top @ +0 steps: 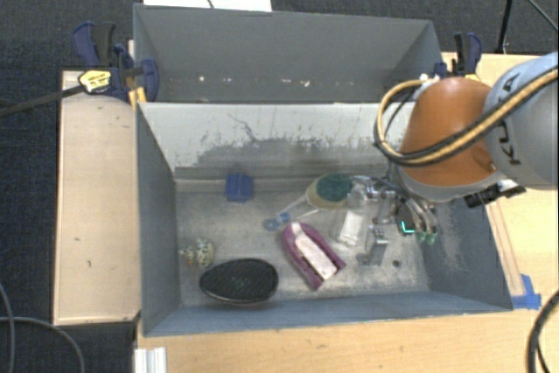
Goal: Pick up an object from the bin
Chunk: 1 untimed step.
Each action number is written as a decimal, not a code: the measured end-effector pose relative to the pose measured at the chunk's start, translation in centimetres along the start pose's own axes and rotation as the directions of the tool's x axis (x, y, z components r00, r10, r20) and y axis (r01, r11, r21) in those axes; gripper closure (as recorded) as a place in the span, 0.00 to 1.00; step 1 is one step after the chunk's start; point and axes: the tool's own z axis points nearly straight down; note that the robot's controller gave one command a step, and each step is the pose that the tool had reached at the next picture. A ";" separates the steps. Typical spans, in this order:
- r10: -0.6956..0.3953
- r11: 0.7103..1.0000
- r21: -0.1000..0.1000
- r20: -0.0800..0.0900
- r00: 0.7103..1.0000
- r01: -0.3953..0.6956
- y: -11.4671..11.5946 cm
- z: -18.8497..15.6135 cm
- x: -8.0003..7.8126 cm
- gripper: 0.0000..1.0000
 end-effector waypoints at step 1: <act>0.228 0.974 -0.002 0.011 0.974 -0.228 0.9 5.1 -5.7 0.00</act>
Offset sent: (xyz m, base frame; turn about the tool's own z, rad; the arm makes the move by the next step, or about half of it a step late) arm 0.0556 0.0086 -0.0526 0.2306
